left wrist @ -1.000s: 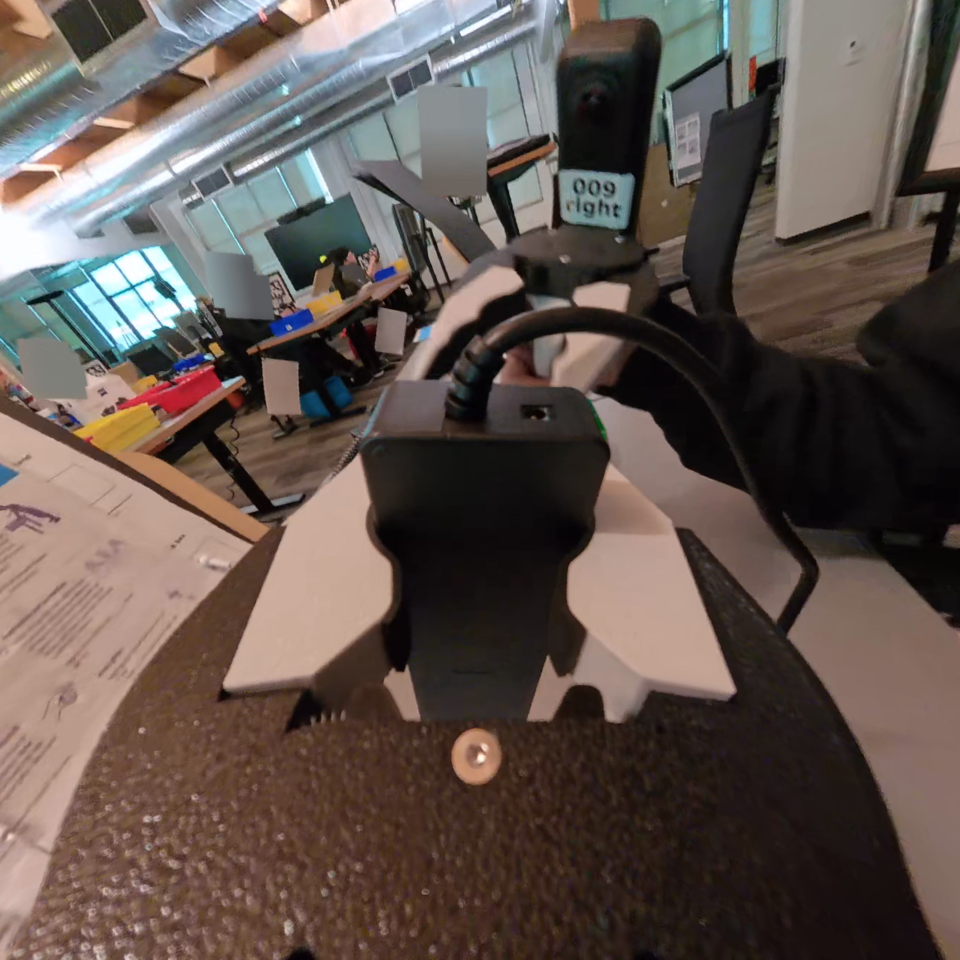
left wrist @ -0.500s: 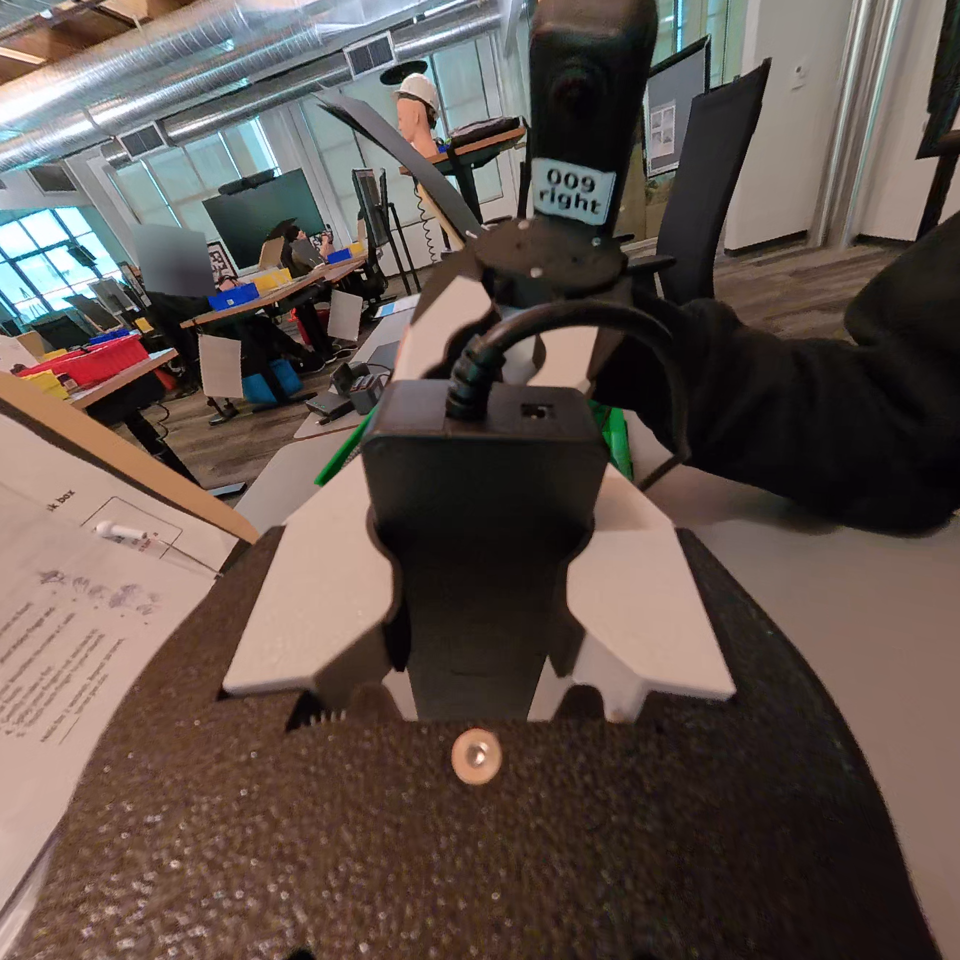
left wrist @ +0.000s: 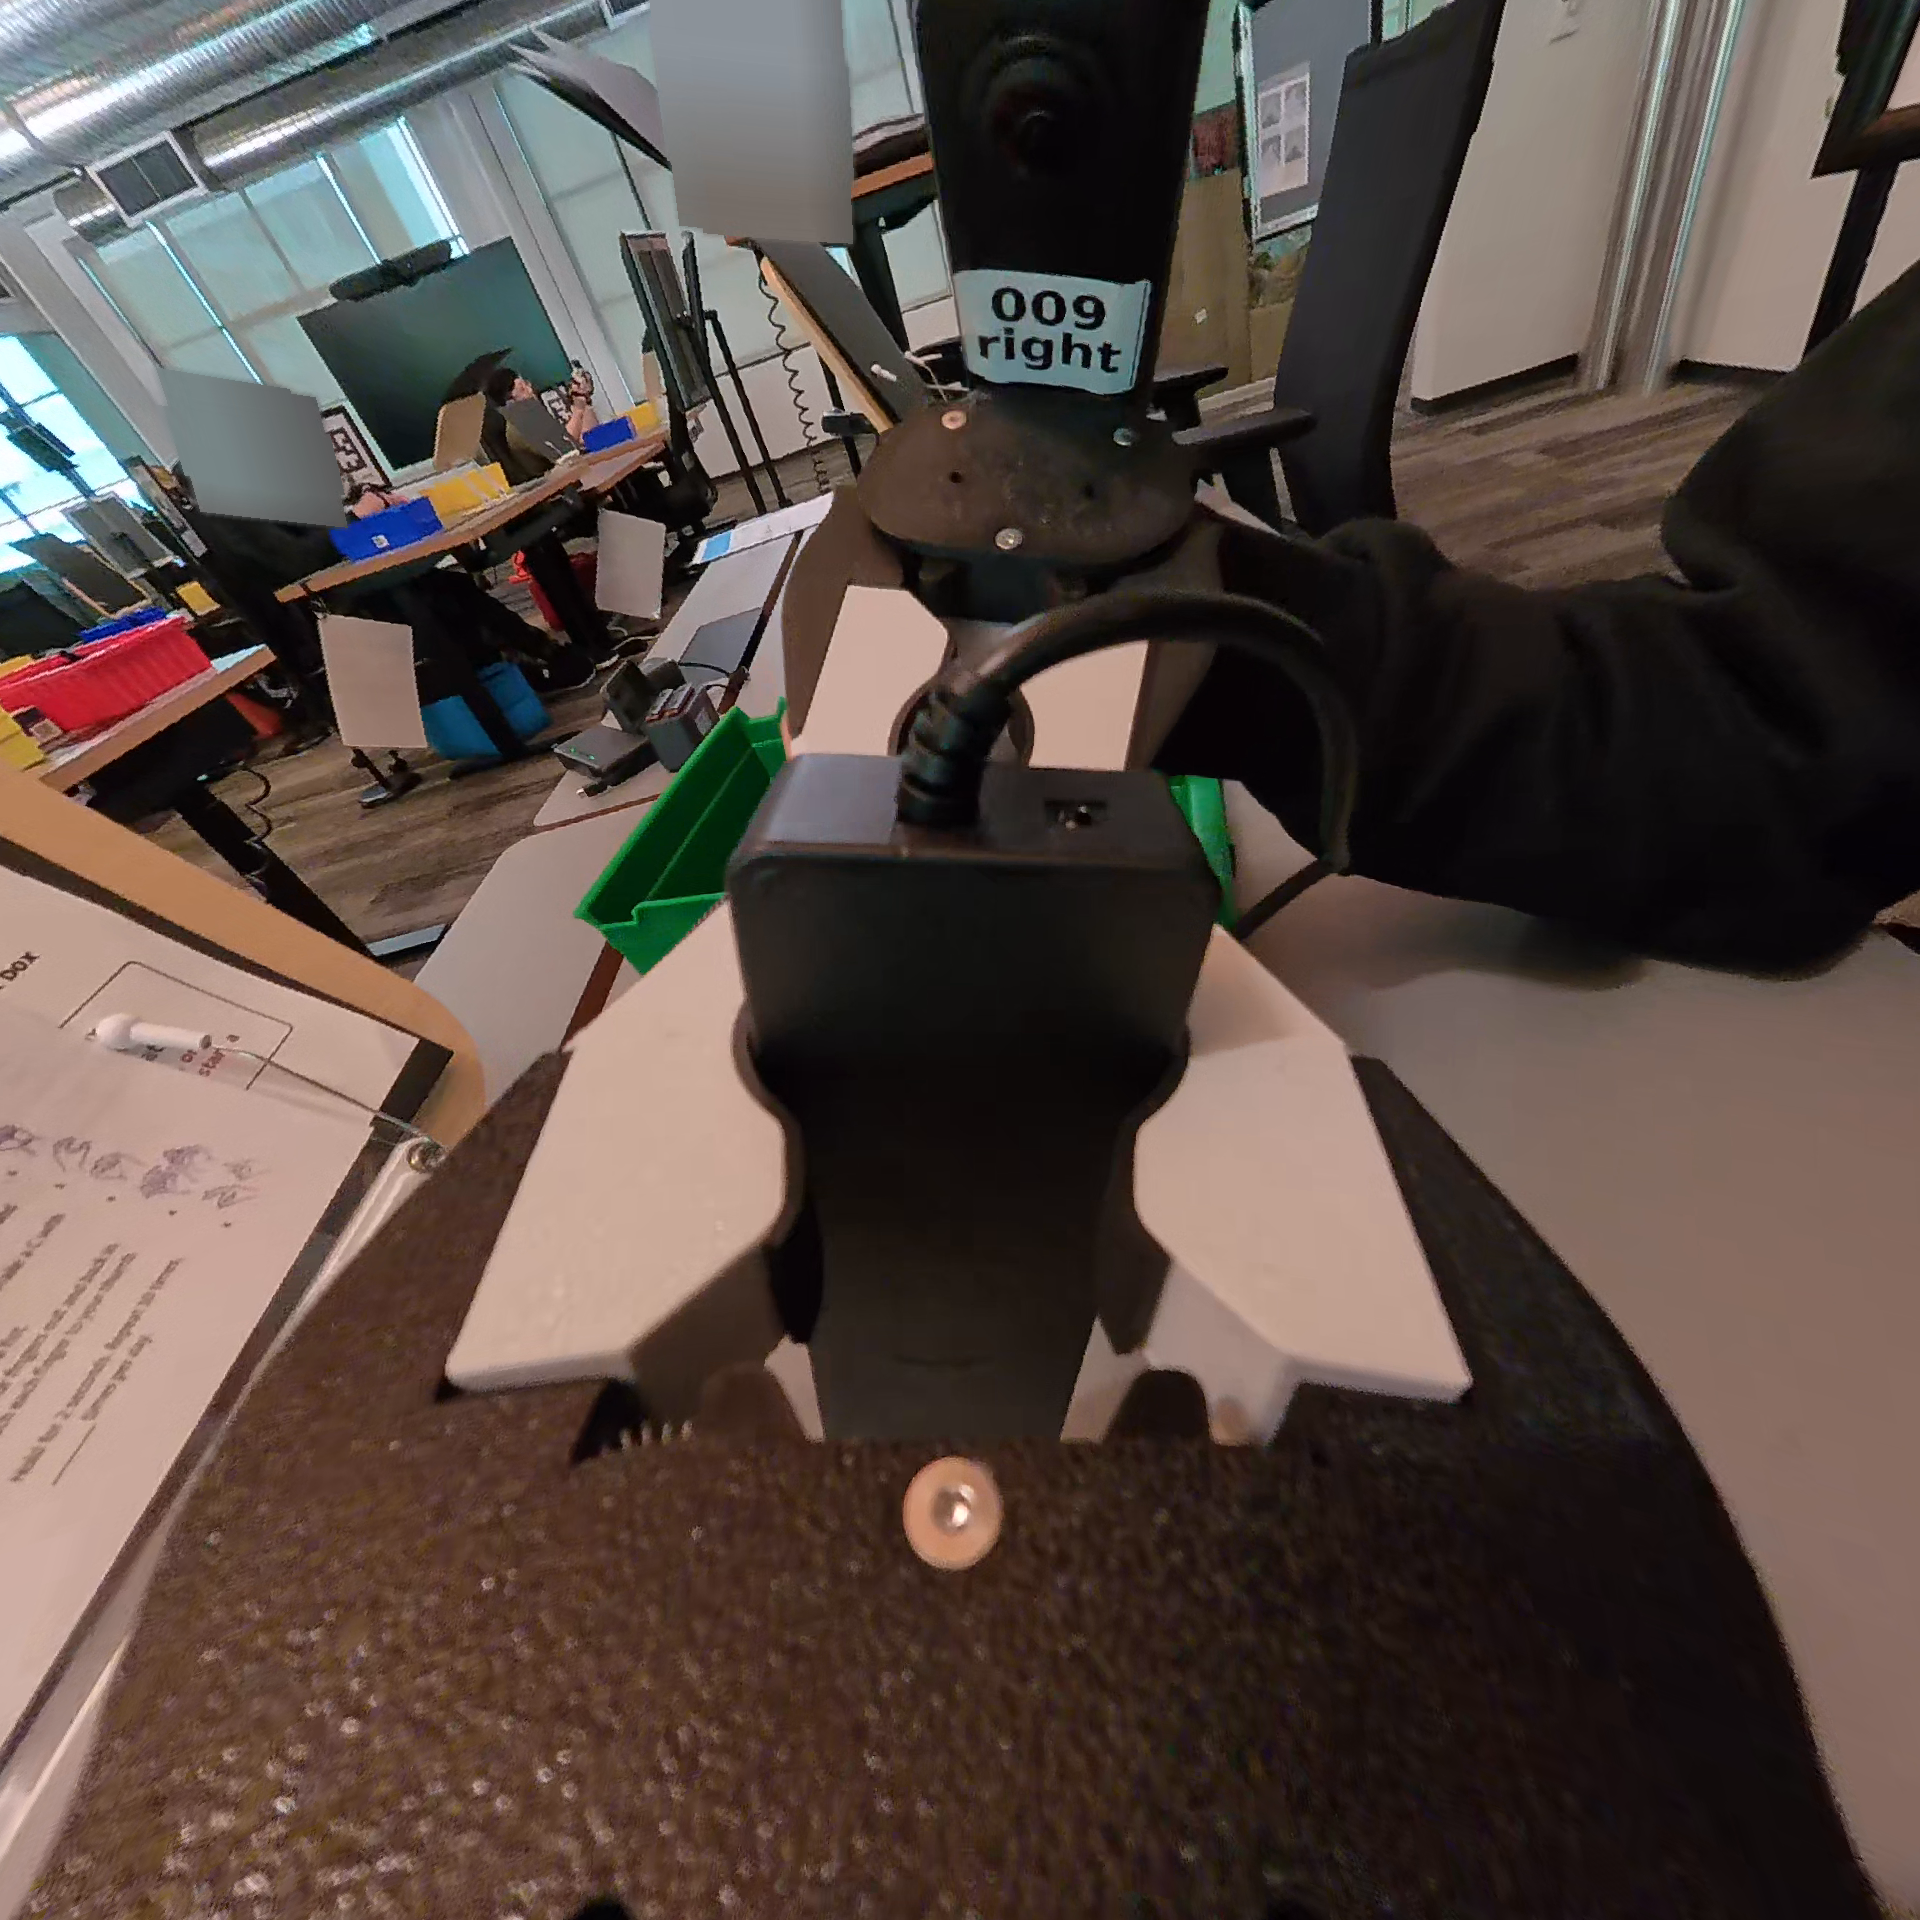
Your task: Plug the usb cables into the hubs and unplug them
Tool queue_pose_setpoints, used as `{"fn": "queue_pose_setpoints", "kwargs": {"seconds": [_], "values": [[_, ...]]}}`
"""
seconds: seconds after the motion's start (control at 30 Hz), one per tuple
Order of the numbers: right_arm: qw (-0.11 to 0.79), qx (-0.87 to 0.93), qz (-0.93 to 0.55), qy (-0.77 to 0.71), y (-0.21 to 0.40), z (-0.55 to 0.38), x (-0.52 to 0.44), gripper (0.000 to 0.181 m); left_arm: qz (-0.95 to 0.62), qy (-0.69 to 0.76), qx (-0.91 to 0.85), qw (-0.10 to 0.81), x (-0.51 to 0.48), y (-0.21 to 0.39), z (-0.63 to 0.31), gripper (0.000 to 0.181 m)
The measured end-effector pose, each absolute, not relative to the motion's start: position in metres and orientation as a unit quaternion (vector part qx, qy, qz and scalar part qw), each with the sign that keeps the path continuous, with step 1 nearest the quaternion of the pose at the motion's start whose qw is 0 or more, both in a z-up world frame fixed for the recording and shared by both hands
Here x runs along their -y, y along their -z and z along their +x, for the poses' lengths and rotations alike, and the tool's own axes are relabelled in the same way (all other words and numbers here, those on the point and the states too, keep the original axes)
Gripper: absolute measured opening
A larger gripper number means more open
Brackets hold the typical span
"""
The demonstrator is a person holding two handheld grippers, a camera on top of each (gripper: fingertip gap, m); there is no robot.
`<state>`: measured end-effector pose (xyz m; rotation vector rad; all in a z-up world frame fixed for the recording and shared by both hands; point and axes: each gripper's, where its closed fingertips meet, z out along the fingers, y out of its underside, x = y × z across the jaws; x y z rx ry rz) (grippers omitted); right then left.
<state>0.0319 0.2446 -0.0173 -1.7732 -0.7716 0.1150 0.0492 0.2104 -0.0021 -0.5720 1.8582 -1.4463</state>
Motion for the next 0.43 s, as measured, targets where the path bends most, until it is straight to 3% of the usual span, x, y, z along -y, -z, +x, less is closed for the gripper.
{"fn": "queue_pose_setpoints", "kwargs": {"seconds": [0.03,0.43], "values": [[0.566,0.327,-0.754,-0.053,0.0164,0.0296,-0.2455,0.015,-0.222,0.562,-0.714,0.353,-0.2109,0.0012,0.0491,0.061],[0.53,0.344,-0.774,-0.036,0.0219,0.0275,-0.2449,0.015,-0.205,0.567,-0.714,0.356,-0.2111,0.0004,0.0426,0.061]]}}
